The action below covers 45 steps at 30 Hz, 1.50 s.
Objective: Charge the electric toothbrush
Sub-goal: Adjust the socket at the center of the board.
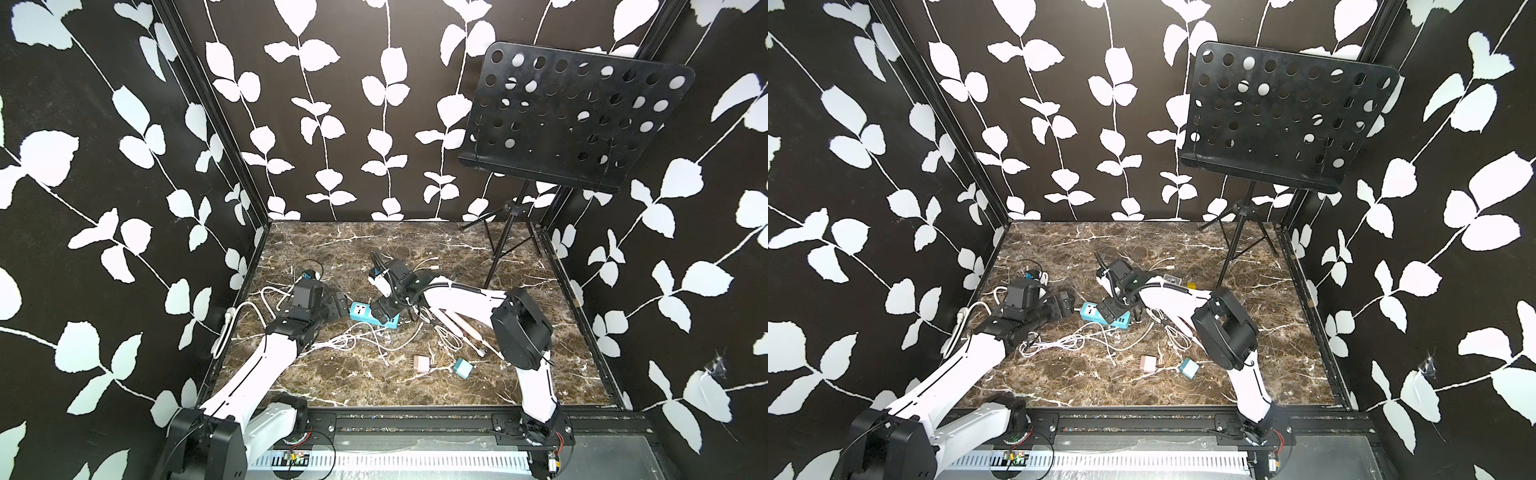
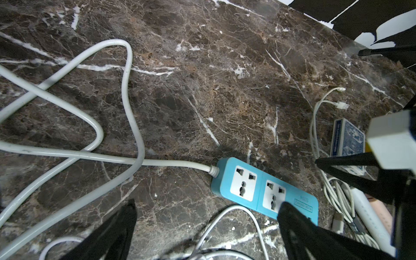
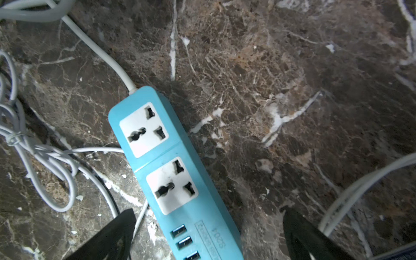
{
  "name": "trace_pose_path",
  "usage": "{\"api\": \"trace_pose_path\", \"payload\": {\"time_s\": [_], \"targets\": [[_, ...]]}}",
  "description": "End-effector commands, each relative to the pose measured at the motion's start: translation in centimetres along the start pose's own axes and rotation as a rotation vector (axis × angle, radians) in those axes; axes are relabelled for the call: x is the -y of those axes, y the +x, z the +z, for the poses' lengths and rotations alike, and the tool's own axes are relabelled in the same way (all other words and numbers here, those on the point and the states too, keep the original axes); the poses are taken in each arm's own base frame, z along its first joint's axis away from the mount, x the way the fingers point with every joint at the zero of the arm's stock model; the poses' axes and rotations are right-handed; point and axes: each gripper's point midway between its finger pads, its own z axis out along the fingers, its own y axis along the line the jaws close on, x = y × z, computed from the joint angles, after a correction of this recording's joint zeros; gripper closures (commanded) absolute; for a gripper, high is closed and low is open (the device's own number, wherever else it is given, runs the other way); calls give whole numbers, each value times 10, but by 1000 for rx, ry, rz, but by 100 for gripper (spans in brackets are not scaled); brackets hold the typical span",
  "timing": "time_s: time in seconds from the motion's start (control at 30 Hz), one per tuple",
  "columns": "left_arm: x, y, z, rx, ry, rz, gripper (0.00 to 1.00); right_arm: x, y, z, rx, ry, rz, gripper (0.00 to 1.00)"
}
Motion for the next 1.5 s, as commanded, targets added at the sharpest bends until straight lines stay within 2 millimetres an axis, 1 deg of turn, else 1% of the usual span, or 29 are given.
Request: {"api": "trace_pose_path", "payload": {"time_s": [0.0, 0.2, 0.33, 0.5, 0.63, 0.7, 0.8, 1.0, 1.03, 1.1, 1.17, 1.3, 1.4, 1.47], "targets": [[-6, 6, -3, -8, -25, -13, 1, -9, 2, 6, -37, -25, -49, 1], [-8, 5, -2, -8, -40, -15, 1, -7, -3, 18, -52, -15, -58, 3], [-9, 5, 1, -17, -49, -14, 1, -14, 0, 26, -64, -54, -82, 4], [-9, 4, 4, -22, -54, -24, 1, -23, 0, 30, -78, -99, -116, 7], [-9, 3, 8, -28, -61, -29, 1, -14, -1, 37, -89, -46, -118, 13], [-9, 3, 9, -31, -64, -30, 1, -13, -1, 40, -100, -44, -124, 16], [-9, 1, 11, -25, -67, -35, 1, -8, -5, 44, -87, -14, -122, 24], [-8, -6, 15, -11, -69, -33, 2, 3, -19, 50, -60, 46, -70, 38], [-7, -8, 16, -10, -69, -35, 2, 5, -22, 52, -61, 56, -57, 41], [-6, -12, 19, -5, -66, -38, 2, 10, -26, 56, -48, 85, -16, 51], [-4, -17, 22, 4, -62, -40, 3, 15, -38, 56, -2, 119, 60, 59], [0, -27, 27, 12, -61, -44, 3, 11, -65, 61, 75, 121, 248, 62], [1, -32, 29, 22, -59, -44, 3, 13, -74, 69, 88, 195, 378, 63], [-1, -34, 30, 26, -66, -48, 4, 15, -81, 69, 120, 254, 455, 63]]}}
